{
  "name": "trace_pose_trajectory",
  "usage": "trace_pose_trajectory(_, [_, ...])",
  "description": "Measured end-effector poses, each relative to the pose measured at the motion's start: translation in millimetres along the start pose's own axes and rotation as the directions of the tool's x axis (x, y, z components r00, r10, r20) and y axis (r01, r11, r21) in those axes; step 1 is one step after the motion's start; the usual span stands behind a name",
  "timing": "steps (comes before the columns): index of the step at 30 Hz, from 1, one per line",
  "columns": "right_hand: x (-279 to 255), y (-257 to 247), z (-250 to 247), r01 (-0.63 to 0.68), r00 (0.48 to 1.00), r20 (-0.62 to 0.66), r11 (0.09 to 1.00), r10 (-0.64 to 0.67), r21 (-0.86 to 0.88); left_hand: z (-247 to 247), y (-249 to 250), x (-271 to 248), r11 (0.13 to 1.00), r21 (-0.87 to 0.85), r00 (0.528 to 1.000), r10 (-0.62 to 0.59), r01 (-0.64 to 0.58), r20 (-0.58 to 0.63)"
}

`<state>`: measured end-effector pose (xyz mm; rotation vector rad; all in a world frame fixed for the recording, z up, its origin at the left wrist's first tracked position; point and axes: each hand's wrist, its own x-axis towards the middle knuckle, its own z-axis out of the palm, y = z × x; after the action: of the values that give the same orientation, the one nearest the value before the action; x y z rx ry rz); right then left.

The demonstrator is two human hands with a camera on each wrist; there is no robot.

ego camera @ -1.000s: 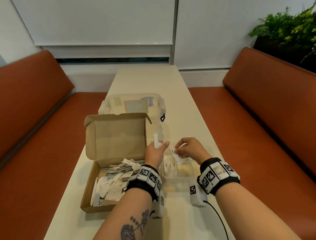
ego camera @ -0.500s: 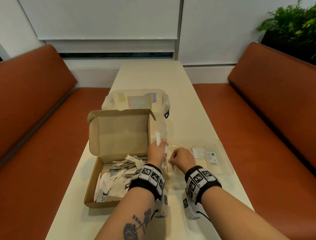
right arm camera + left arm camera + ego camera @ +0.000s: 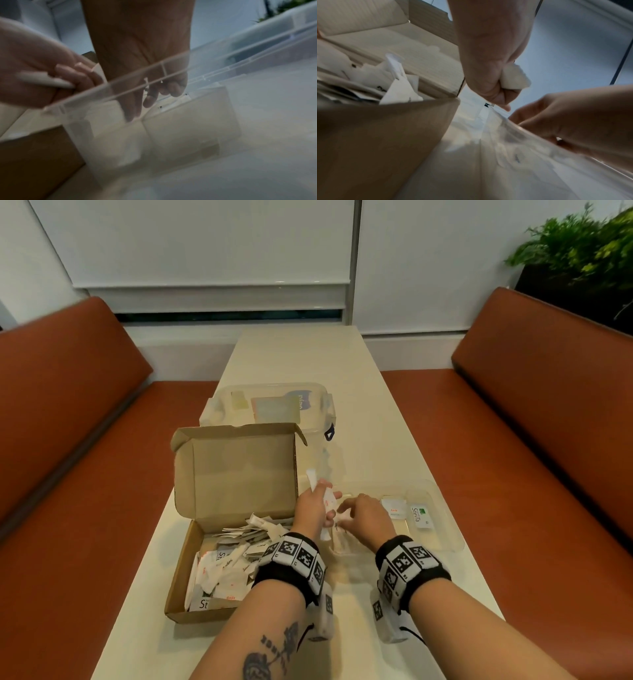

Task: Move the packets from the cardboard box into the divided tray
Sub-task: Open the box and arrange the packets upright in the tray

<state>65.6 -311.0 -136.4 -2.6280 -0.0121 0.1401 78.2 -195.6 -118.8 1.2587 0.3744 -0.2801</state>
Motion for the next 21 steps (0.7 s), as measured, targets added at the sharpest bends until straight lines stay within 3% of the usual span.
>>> trace_pose_trajectory(3, [1.9,-0.5,-14.6,-0.063,0.976,-0.179,0.949,0.123,0.309,-1.2,-0.3,-2.1,0.996,-0.067,0.996,-0.06,0.065,0.065])
trace_pose_trajectory(6, [1.5,-2.5,-36.0,-0.049,0.983,-0.124,0.841,0.137,0.539,0.9,-1.4,-3.6,0.996,-0.049,0.991,-0.069,0.075,0.111])
trace_pose_trajectory(10, [-3.3,-5.4,-50.4,-0.034,0.999,0.052,0.809,0.005,0.586,10.7,1.9,-7.6,0.997,-0.019,0.99,-0.067,0.069,0.123])
trace_pose_trajectory(15, [-5.2,4.8,-56.5,-0.043,0.996,-0.031,0.766,0.082,0.641,20.0,2.3,-10.3,0.994,0.113,0.999,-0.017,0.012,0.05])
trace_pose_trajectory(21, [-7.7,22.7,-66.9,-0.101,0.979,-0.001,0.492,0.203,0.865,21.0,-2.3,-12.8,0.981,0.176,0.996,0.078,-0.084,0.042])
